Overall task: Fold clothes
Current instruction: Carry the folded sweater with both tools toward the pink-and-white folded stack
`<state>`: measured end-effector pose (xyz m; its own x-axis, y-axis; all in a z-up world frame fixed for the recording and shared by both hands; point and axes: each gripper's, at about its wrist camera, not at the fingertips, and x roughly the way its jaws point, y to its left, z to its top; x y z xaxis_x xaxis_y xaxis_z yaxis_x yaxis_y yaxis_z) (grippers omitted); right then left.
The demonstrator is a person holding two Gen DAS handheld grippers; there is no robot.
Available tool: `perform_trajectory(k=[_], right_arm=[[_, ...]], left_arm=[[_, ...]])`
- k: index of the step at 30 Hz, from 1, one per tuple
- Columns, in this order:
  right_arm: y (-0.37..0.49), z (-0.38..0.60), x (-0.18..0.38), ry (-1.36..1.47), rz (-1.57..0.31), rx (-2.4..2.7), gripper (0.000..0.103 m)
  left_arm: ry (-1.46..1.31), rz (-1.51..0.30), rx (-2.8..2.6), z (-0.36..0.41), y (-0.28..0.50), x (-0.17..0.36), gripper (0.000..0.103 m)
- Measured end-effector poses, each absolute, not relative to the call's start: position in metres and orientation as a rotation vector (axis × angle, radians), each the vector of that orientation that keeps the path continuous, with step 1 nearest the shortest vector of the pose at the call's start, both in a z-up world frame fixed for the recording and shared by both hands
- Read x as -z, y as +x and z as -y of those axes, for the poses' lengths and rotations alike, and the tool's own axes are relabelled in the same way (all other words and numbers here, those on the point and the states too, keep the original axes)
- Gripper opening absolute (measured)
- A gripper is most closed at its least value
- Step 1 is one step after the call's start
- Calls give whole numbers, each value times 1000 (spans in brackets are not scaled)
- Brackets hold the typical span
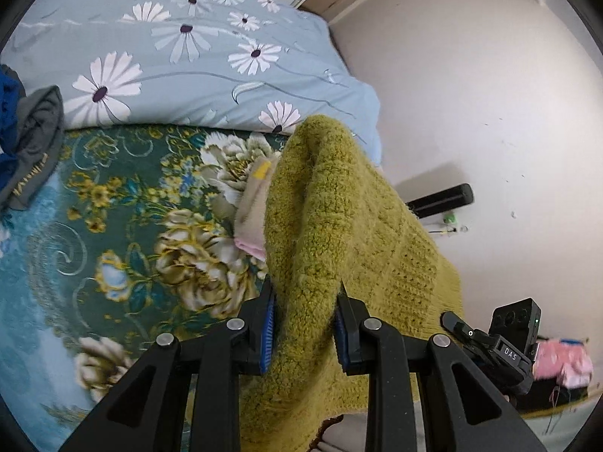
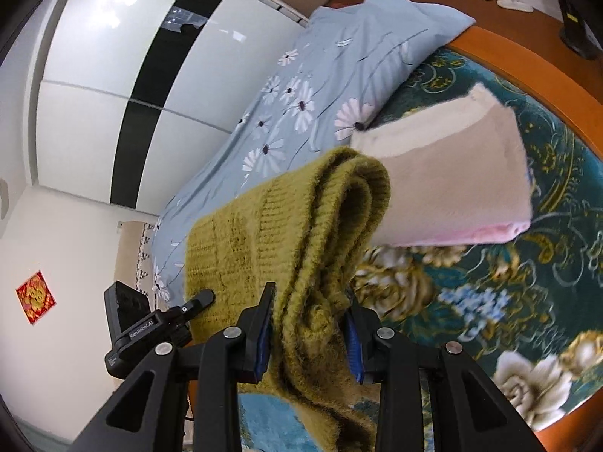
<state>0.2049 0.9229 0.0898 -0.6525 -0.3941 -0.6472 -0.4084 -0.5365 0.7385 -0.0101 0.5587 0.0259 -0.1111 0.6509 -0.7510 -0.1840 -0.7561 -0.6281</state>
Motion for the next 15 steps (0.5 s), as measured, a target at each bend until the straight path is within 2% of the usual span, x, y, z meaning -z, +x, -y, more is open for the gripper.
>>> perform_trajectory(k=[15], right_arm=[[184,-1045,-28,-1272,-1623,-2276,34]], left_arm=[[-1724,346,-1861,-697,-65,18,27]])
